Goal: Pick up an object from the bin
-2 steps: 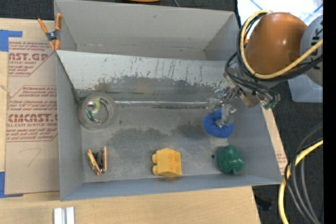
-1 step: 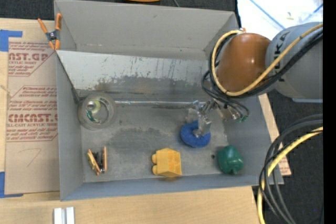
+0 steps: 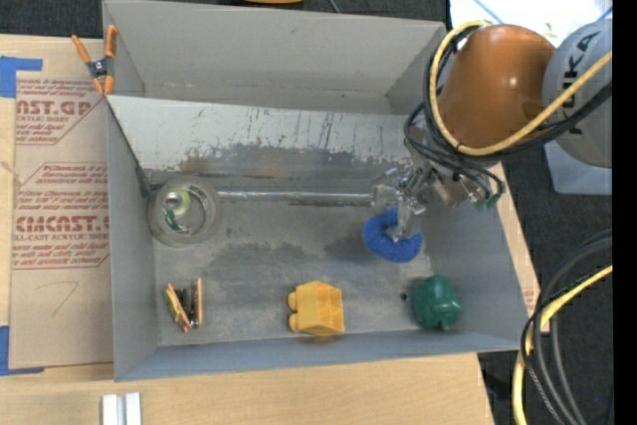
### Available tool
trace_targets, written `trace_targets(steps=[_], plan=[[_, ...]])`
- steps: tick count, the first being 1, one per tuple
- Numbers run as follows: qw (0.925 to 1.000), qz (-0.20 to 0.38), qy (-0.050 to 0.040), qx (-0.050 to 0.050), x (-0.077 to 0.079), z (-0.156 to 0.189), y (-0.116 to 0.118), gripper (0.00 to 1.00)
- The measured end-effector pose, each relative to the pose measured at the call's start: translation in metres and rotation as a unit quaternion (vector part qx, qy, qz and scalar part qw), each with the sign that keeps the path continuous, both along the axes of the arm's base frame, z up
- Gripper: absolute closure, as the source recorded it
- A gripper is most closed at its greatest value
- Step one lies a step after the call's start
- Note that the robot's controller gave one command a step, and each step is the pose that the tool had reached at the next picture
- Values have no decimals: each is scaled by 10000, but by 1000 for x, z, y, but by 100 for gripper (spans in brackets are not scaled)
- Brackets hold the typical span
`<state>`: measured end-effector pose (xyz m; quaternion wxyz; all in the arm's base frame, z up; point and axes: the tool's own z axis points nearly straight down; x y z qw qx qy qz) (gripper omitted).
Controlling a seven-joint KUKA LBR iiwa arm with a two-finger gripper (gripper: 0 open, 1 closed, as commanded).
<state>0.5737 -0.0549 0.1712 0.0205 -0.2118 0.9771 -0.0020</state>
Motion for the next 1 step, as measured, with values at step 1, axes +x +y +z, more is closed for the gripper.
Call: trace_targets(steps=[1], plan=[[10000, -11, -13, 31, 0, -63, 9, 100]])
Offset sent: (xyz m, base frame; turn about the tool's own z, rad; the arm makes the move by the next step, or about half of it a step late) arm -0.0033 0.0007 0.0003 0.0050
